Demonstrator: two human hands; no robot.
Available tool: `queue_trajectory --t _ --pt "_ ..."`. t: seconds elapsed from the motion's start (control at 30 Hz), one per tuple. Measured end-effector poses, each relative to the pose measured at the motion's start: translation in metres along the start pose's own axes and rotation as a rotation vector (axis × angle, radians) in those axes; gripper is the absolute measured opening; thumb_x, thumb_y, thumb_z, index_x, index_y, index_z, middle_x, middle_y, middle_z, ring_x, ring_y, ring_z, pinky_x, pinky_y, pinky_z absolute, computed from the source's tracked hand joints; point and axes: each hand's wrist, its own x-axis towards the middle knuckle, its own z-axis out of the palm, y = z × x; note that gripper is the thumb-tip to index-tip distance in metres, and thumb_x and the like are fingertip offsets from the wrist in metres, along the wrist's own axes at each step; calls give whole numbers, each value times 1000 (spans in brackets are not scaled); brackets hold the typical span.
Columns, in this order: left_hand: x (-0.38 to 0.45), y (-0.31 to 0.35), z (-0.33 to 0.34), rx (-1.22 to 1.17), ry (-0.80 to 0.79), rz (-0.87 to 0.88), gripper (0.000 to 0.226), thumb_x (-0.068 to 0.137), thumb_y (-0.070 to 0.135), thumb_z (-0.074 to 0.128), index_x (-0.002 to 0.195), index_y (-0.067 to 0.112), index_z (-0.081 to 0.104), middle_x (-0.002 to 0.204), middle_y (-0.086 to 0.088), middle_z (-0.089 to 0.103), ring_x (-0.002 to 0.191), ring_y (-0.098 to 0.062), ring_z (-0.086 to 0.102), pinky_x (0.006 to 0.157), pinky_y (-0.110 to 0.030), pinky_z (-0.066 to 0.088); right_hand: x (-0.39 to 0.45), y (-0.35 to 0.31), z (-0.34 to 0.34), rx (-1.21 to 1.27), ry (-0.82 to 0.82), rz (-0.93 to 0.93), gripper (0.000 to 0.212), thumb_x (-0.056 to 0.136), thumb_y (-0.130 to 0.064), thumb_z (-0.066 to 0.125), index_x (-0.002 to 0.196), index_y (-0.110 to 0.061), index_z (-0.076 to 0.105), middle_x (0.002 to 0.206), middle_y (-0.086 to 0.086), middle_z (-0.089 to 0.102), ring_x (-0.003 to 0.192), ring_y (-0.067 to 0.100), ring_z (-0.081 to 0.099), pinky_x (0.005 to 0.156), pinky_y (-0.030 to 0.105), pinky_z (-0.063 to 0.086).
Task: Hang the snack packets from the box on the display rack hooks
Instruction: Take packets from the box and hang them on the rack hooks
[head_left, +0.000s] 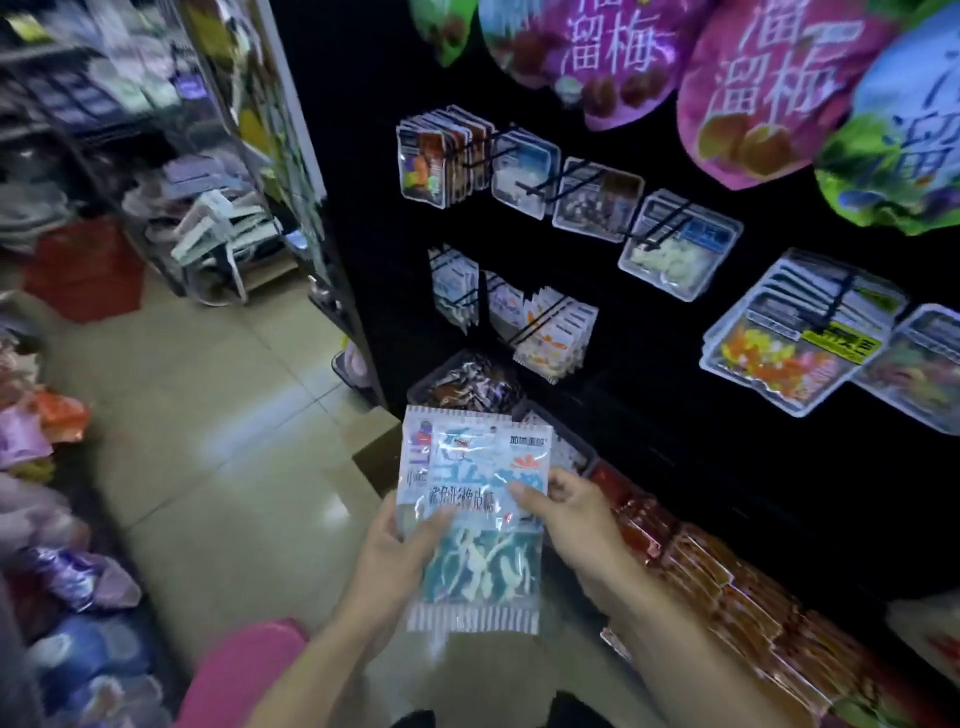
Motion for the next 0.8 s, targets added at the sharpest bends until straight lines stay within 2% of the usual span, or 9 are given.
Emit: queue_trajectory --t 0.07,0.17,0.23,0.3,0.37,0.47,0.57,0.67,0.8 --pt "20 4 -29 0 67 23 14 99 8 62 113 5 63 71 2 78 54 -7 71 43 -19 52 21 -5 19 68 40 33 16 95 -24 71 110 -19 70 104 0 79 94 25 77 90 52 60" --pt "54 -5 -74 -47 178 -28 20 99 3 60 119 1 60 99 -18 78 72 -21 78 51 -35 61 57 -12 40 138 132 43 17 99 -25 66 115 -25 67 108 -1 78 94 25 77 85 50 62" --pt "74 -14 -96 -42 258 -49 23 99 5 62 122 2 59 102 -19 76 74 -25 77 53 -39 62 87 -15 50 138 214 35 14 99 -28 66 112 -30 67 107 -2 78 92 25 77 81 50 62" --pt "94 -18 -113 -40 336 -57 21 97 7 65 118 7 61 95 -11 75 67 -19 76 51 -33 61 121 -18 61 43 256 16 7 98 -30 67 104 -34 68 102 -3 79 88 23 77 78 50 63" --pt "117 -12 -122 -30 355 -53 20 95 11 69 114 12 63 96 -13 75 73 -22 77 53 -31 62 159 -22 75 -99 230 6 4 98 -29 67 102 -31 67 101 -6 77 86 19 75 80 47 62" --pt "155 13 -132 -35 354 -56 16 94 10 69 108 15 65 99 -16 77 77 -30 76 57 -43 64 227 -31 106 -260 159 6 16 100 -24 64 116 -23 66 109 -2 74 88 17 72 80 40 61" --pt "195 45 -138 -44 363 -63 16 94 8 68 106 17 63 98 -12 80 71 -27 78 62 -45 62 292 -50 138 -305 142 60 31 104 -28 56 131 -14 62 128 9 69 107 29 68 92 42 56" --pt "227 78 -139 -49 340 -53 15 94 8 68 105 18 66 98 -7 81 74 -24 79 59 -40 62 344 -72 163 -281 142 122 56 107 -43 44 152 -9 42 156 14 46 139 35 48 112 41 40" --pt "258 105 -134 -69 345 -47 20 94 9 68 111 21 67 98 -5 81 75 -25 79 53 -33 61 396 -95 185 -240 191 175 60 109 -43 39 158 -9 31 162 15 35 146 38 39 117 45 34"
